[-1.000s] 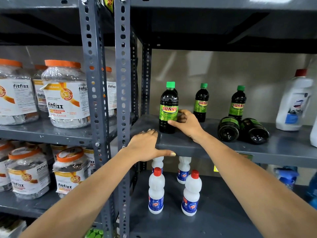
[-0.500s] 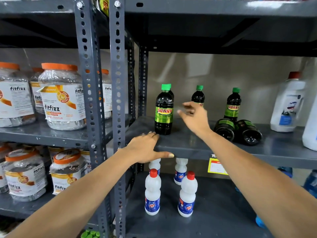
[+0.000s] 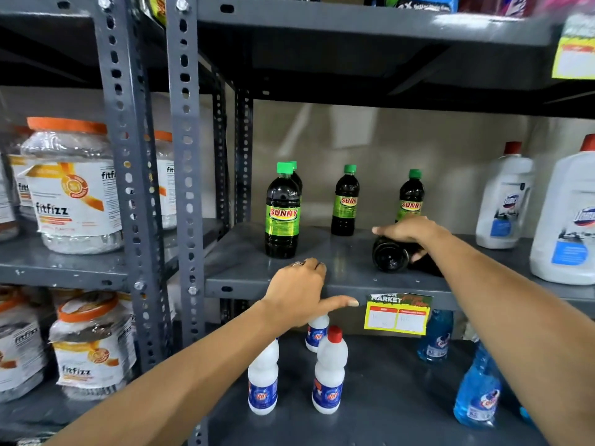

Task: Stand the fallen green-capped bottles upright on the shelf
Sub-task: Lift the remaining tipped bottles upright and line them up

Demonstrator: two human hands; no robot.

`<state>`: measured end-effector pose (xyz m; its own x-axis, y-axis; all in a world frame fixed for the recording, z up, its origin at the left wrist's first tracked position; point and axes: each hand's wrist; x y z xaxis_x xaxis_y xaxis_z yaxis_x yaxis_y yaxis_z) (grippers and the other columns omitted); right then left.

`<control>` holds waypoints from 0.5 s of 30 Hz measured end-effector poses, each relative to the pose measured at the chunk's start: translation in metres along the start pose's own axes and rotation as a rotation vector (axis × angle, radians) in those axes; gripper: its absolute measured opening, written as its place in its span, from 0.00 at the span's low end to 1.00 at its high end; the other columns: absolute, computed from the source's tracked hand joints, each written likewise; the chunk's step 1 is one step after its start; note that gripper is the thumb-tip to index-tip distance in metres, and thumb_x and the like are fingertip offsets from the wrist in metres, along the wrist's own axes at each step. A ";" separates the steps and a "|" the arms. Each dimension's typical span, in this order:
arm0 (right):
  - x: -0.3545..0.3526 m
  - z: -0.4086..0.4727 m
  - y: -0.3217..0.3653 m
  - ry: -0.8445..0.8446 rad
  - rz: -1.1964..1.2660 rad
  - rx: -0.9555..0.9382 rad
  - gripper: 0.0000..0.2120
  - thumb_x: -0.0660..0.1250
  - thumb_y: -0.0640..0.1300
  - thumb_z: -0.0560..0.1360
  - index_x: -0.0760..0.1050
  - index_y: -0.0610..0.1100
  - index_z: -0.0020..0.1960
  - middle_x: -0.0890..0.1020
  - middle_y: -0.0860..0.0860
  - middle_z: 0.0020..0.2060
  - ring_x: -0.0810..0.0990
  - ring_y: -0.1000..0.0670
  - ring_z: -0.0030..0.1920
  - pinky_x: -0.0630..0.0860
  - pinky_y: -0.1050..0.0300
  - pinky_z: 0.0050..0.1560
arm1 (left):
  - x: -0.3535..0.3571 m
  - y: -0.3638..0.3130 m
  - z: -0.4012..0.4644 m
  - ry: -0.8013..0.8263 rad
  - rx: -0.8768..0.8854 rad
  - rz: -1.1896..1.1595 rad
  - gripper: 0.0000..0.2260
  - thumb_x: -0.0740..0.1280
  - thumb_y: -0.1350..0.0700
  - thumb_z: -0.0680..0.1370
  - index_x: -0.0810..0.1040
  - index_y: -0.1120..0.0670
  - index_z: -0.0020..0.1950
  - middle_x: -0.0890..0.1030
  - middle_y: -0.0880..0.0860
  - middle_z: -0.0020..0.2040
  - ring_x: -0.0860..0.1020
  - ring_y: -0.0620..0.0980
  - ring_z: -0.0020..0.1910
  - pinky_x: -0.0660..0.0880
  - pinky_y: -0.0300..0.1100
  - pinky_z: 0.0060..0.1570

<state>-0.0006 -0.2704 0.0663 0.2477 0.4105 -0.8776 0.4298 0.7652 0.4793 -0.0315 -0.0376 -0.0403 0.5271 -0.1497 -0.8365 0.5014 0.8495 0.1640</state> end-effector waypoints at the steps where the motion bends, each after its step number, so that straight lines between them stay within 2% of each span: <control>1: 0.001 0.000 0.000 0.082 0.058 0.018 0.36 0.66 0.65 0.72 0.68 0.40 0.69 0.71 0.41 0.68 0.81 0.41 0.46 0.82 0.51 0.37 | -0.002 -0.002 0.002 0.025 0.016 -0.012 0.46 0.48 0.22 0.68 0.74 0.58 0.65 0.78 0.53 0.61 0.78 0.54 0.56 0.75 0.47 0.48; 3: 0.005 0.003 -0.004 0.117 0.140 0.020 0.31 0.67 0.60 0.73 0.69 0.40 0.67 0.73 0.40 0.64 0.80 0.40 0.48 0.80 0.51 0.33 | -0.005 -0.002 0.008 0.095 0.041 -0.038 0.47 0.51 0.22 0.68 0.72 0.59 0.67 0.76 0.55 0.64 0.77 0.56 0.59 0.76 0.49 0.52; 5: 0.010 0.008 -0.009 0.031 0.247 -0.009 0.31 0.72 0.59 0.68 0.74 0.39 0.61 0.79 0.40 0.56 0.82 0.39 0.47 0.82 0.48 0.33 | -0.010 0.000 0.013 0.185 0.048 -0.072 0.48 0.52 0.22 0.68 0.70 0.60 0.70 0.74 0.56 0.68 0.75 0.57 0.62 0.75 0.52 0.56; 8: 0.021 0.013 -0.012 -0.093 0.433 -0.054 0.42 0.73 0.67 0.56 0.75 0.39 0.60 0.81 0.41 0.53 0.82 0.39 0.50 0.83 0.43 0.43 | -0.015 0.000 0.016 0.303 0.024 -0.116 0.50 0.55 0.22 0.68 0.63 0.59 0.75 0.66 0.56 0.75 0.67 0.57 0.71 0.70 0.54 0.64; 9: 0.024 0.010 -0.011 -0.138 0.450 -0.064 0.44 0.72 0.69 0.56 0.74 0.40 0.61 0.81 0.42 0.55 0.81 0.39 0.52 0.82 0.45 0.48 | -0.016 -0.001 0.016 0.326 0.019 -0.129 0.51 0.56 0.22 0.67 0.61 0.59 0.76 0.63 0.57 0.77 0.63 0.57 0.75 0.67 0.54 0.66; 11: 0.032 0.004 -0.009 -0.233 0.480 -0.111 0.39 0.70 0.70 0.62 0.75 0.41 0.60 0.81 0.44 0.54 0.80 0.40 0.54 0.78 0.48 0.54 | -0.018 -0.001 0.019 0.357 0.025 -0.161 0.52 0.60 0.23 0.67 0.59 0.59 0.77 0.60 0.57 0.78 0.57 0.55 0.77 0.62 0.54 0.70; 15: 0.053 0.004 -0.013 -0.290 0.657 -0.313 0.30 0.68 0.71 0.63 0.77 0.47 0.52 0.84 0.49 0.46 0.82 0.46 0.48 0.79 0.46 0.54 | -0.024 0.004 0.026 0.457 0.078 -0.175 0.53 0.64 0.25 0.68 0.54 0.60 0.78 0.57 0.57 0.79 0.54 0.56 0.78 0.52 0.52 0.74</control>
<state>0.0109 -0.2606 0.0140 0.6023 0.7143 -0.3564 -0.1374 0.5325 0.8352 -0.0241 -0.0440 -0.0059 0.0844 -0.0345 -0.9958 0.6144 0.7886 0.0247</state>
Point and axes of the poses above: each hand's wrist, its own z-axis towards the middle knuckle, its own x-axis out of the palm, y = z × x
